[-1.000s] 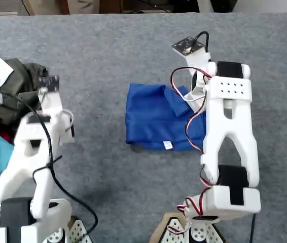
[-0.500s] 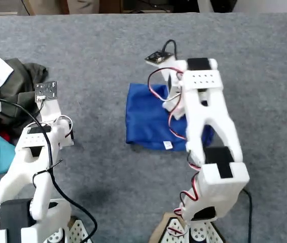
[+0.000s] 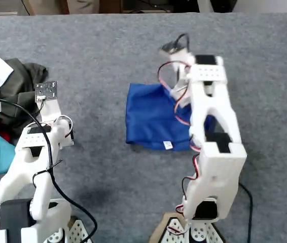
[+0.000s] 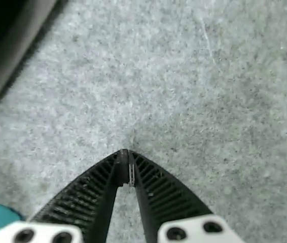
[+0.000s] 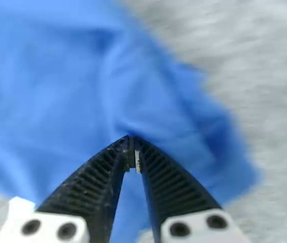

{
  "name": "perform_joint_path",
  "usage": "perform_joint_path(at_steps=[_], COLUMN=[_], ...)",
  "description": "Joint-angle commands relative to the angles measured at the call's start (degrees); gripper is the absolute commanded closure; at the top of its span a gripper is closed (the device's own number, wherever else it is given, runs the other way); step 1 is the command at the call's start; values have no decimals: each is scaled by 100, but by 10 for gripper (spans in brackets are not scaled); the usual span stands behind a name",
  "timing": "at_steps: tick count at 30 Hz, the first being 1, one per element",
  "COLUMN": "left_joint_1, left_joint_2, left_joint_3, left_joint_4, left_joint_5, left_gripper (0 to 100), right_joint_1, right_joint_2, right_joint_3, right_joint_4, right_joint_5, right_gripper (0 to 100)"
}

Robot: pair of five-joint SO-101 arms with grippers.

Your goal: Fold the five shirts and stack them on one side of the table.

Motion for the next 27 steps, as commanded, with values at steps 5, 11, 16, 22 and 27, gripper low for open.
perform_joint_path(at_steps=[5, 11, 16, 22, 27], left_joint_1=[-35, -44, -44, -44, -44], left_joint_2=[-163, -163, -163, -163, -163], left_joint_3=[9, 9, 9, 0, 0], left_joint_4=[-70, -70, -70, -70, -79], left_joint_5=[-18, -18, -18, -18, -18], left_gripper=[981, 981, 981, 981, 981], right_joint_1=[655, 549, 374, 312, 171], right_joint_2=[1103, 1596, 1560, 804, -180], right_joint_3=[-2967, -4919, -5534, -3486, -1868], right_joint_4=[88, 1327, 2391, 2382, 2163], right_joint_5=[-53, -35, -62, -501, -501], right_gripper=[993, 993, 993, 994, 994])
